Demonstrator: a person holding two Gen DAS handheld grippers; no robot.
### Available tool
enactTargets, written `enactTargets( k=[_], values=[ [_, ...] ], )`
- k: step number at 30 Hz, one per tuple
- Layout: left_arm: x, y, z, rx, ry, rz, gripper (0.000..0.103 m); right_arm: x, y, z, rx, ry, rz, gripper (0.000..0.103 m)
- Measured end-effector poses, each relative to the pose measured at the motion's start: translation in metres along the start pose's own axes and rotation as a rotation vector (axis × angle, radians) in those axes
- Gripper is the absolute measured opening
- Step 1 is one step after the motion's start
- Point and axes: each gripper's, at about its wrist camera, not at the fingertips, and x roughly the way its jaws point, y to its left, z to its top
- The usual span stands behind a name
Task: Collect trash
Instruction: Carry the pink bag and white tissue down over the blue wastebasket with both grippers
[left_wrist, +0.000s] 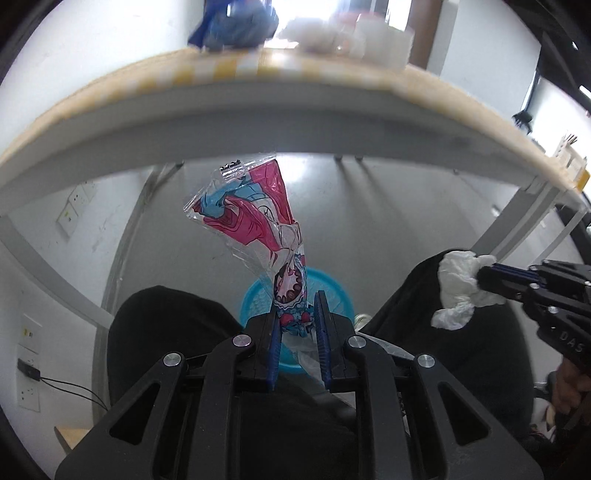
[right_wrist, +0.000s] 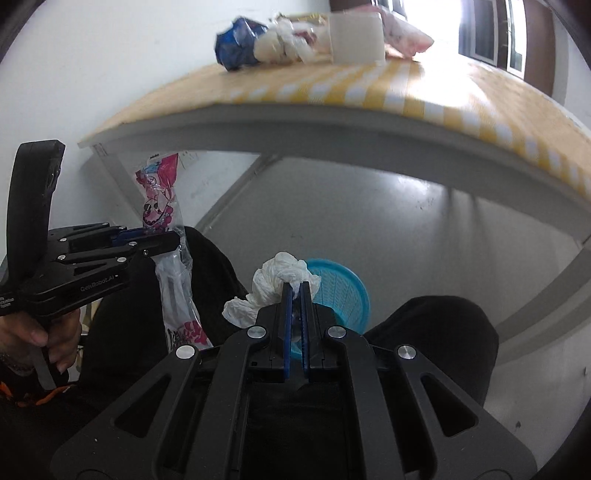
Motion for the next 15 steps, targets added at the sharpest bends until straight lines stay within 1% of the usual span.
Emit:
enactTargets(
  k=[4,9,14,15],
  values=[
    [0.032,0.004,-0.002,0.017,0.048,0.041,0.016,0.027,-0.006,-0.004,0.01,0.062,-0.019,0.004],
    [0.068,0.01,0.003,0.02,0.099,0.063,0.016,0.062,-0.013,-0.004,0.027,0.139,-0.011,0.004],
    [0.106,0.01,0.012,0.034,0.132,0.101,0.016,0.108,-0.025,0.0,0.062,0.225,-0.011,0.004],
    [0.114,0.01,0.013,0.038,0.143,0.114,0.016,0.117,-0.025,0.002,0.054,0.239,-0.022,0.004]
  ],
)
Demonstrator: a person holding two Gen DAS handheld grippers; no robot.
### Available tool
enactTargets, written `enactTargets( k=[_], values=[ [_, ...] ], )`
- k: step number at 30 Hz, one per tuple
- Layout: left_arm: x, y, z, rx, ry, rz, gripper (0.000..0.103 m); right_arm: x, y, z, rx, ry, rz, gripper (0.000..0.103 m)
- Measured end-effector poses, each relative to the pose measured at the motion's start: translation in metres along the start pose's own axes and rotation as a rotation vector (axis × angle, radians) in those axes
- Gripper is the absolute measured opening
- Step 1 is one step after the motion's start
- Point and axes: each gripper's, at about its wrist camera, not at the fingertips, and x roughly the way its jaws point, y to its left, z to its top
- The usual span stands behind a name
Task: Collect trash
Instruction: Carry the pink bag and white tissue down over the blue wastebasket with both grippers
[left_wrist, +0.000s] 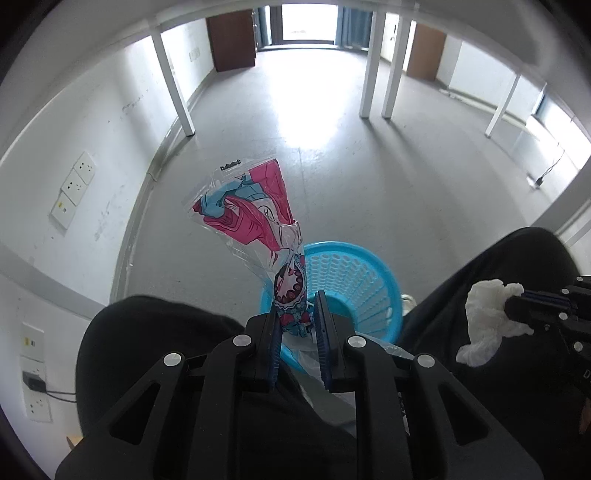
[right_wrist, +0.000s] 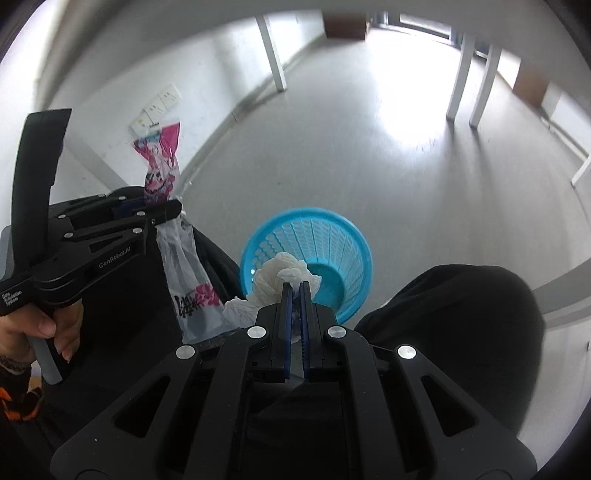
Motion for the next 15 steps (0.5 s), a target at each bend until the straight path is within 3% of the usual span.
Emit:
enactTargets(
  k=[2,7,15],
  values=[
    [0.018,0.0,0.005,-0.01,0.041,0.018,0.016,0.016,0.001,0.008,-0.027,0.021,-0.035,0.004],
    [0.053,-0.001,0.016,-0.07,0.141,0.022,0.016,0.06,-0.013,0.026,0.036,0.097,-0.006,0.004],
    [0.111,0.008,0.027,-0.129,0.296,-0.031,0.016,0.122,-0.026,0.046,0.068,0.225,-0.049,0.004]
  ],
)
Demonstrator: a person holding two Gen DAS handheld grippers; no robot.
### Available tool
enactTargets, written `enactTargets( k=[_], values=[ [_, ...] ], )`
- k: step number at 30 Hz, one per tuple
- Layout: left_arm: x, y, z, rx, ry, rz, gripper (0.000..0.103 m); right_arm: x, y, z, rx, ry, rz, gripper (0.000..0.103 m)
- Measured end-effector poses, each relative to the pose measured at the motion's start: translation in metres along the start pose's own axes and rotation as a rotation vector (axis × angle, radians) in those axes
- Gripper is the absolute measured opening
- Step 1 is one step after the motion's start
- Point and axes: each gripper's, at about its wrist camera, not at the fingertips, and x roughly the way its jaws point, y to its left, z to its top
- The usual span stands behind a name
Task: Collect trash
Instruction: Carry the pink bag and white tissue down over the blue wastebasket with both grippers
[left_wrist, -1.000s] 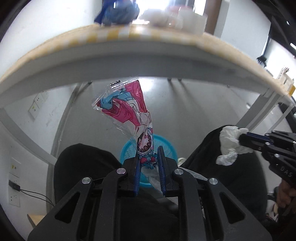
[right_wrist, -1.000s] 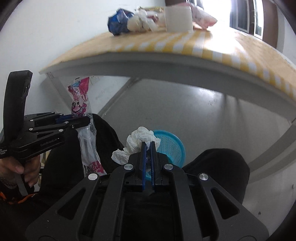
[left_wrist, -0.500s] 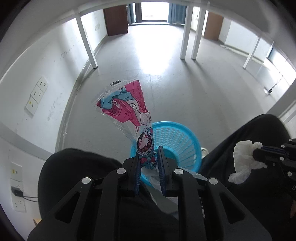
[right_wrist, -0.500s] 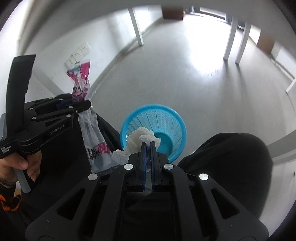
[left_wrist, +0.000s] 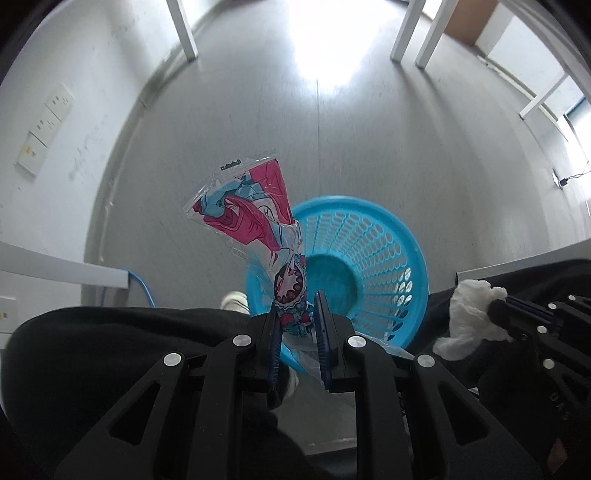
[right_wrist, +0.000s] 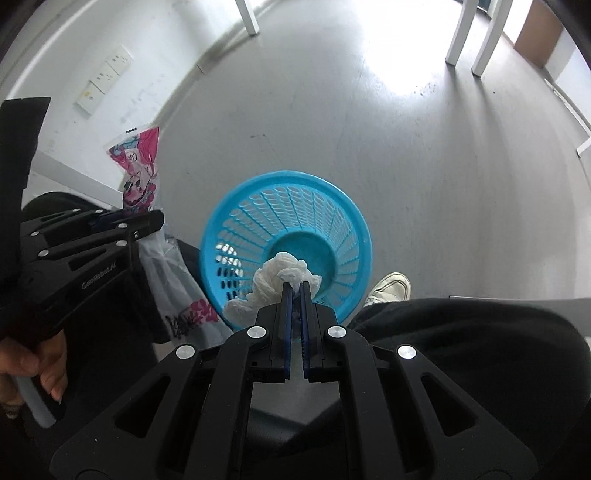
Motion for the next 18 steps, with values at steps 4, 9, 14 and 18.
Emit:
enactTargets(
  k=[4,9,14,18],
  values=[
    [0.023,-0.011,0.008,0.054,0.038,0.066,0.016,0.037,-0.015,0.017,0.046,0.066,-0.001,0.004],
    [0.054,-0.015,0.026,0.073,0.098,0.105,0.016,0.077,-0.031,0.031,0.106,0.162,0.013,0.004],
    [0.082,-0.017,0.038,0.075,0.17,0.116,0.016,0.107,-0.044,0.033,0.165,0.23,0.007,0.004],
    [0.098,-0.016,0.045,0.077,0.199,0.139,0.016,0.123,-0.048,0.035,0.189,0.267,0.008,0.004]
  ],
)
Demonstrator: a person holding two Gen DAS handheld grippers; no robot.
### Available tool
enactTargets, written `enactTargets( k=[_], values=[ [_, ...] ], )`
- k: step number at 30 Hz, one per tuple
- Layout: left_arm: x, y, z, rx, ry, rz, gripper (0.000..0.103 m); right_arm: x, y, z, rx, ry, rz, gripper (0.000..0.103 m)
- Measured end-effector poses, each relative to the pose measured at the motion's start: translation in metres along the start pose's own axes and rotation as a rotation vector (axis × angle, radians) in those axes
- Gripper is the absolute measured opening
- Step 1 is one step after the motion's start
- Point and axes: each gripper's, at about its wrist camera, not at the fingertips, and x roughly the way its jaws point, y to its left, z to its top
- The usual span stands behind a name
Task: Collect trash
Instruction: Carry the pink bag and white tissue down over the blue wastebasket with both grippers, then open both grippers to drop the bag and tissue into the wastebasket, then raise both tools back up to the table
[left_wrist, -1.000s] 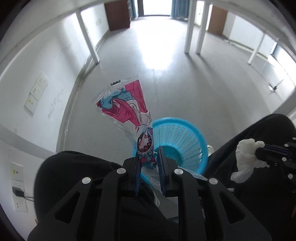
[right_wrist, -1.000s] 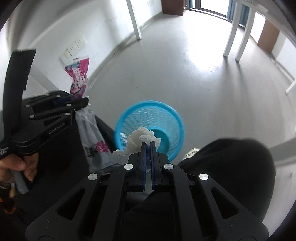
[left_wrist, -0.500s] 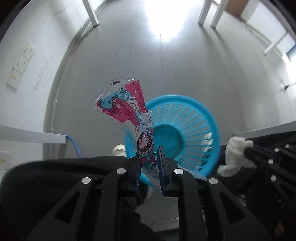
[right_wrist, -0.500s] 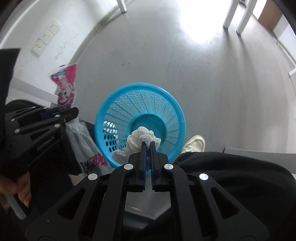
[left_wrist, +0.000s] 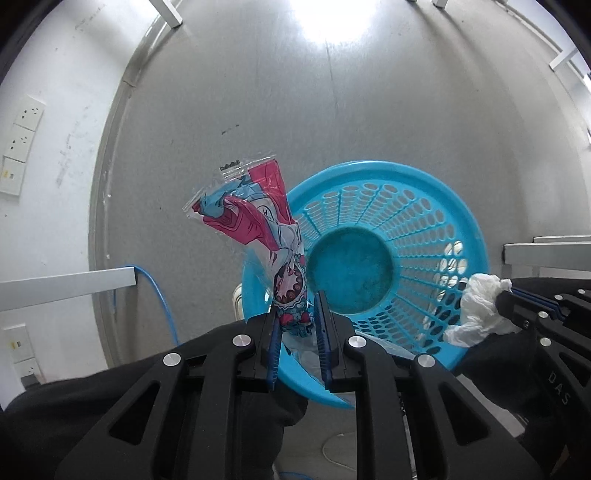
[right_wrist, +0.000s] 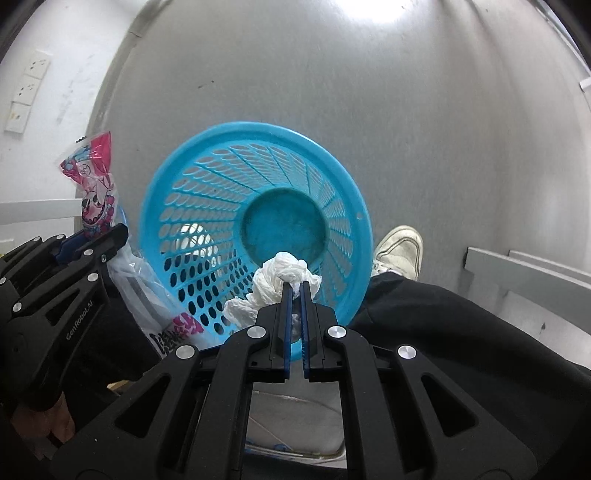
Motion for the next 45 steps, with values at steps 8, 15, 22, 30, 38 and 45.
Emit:
enactTargets(
  k=[8,15,22,30,38,45],
  values=[
    [0.011,-0.01,0.007,0.048,-0.002,0.018,0.053,0.013,0.002,0.006,-0.002,0.035,0.0,0.019],
    [0.0,0.002,0.01,-0.016,-0.052,-0.013,0.058,0.005,0.004,0.004,-0.012,0.009,-0.03,0.03],
    [-0.023,0.014,-0.003,-0.096,-0.084,-0.073,0.058,-0.023,0.019,-0.013,-0.085,-0.083,-0.077,0.031],
    [-0.061,0.028,-0.033,-0.165,-0.162,-0.172,0.061,-0.067,0.03,-0.043,-0.124,-0.199,-0.058,0.036],
    [-0.11,0.037,-0.069,-0.166,-0.312,-0.208,0.066,-0.111,0.035,-0.083,-0.162,-0.301,-0.047,0.045],
    [-0.146,0.031,-0.1,-0.117,-0.387,-0.177,0.072,-0.153,0.031,-0.118,-0.193,-0.393,0.014,0.056]
  ],
)
